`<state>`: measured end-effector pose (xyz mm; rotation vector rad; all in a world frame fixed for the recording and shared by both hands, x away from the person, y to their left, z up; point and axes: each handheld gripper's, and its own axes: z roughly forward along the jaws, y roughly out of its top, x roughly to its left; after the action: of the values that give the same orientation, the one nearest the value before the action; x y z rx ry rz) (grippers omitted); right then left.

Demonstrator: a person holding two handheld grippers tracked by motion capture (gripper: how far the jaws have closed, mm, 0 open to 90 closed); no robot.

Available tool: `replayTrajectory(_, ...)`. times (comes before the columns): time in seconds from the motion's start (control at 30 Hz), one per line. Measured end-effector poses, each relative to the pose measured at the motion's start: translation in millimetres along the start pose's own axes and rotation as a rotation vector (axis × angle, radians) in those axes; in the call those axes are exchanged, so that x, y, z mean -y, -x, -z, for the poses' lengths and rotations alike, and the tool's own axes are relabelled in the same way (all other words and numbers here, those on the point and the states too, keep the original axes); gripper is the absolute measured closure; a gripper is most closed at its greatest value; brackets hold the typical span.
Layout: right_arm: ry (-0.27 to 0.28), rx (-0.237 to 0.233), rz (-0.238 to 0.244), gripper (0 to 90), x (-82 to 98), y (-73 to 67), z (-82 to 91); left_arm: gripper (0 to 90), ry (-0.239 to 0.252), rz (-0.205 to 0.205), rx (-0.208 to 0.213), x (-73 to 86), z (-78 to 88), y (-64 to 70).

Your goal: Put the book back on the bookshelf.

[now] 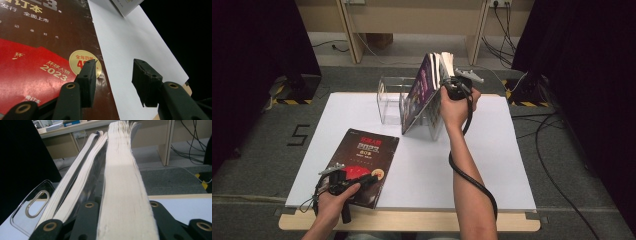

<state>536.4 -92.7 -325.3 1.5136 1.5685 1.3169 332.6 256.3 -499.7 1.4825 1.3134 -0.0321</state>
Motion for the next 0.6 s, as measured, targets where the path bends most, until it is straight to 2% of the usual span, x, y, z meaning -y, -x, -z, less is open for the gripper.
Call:
replayTrajectory(0.07,0.016,0.006,0.013,74.5,0.7,-1.7,-3.6,53.6,0.001,-0.003,-0.002,-0.6,0.7,-0.4)
replayTrajectory(0.23,0.047,0.020,0.006,74.4,2.5,-2.8,-9.4,53.6,0.002,0.000,-0.004,-0.8,1.2,-1.7)
replayTrajectory(0.6,0.081,0.033,0.022,73.9,4.5,-1.7,-14.1,53.6,0.001,-0.009,-0.002,-0.1,0.9,0.0)
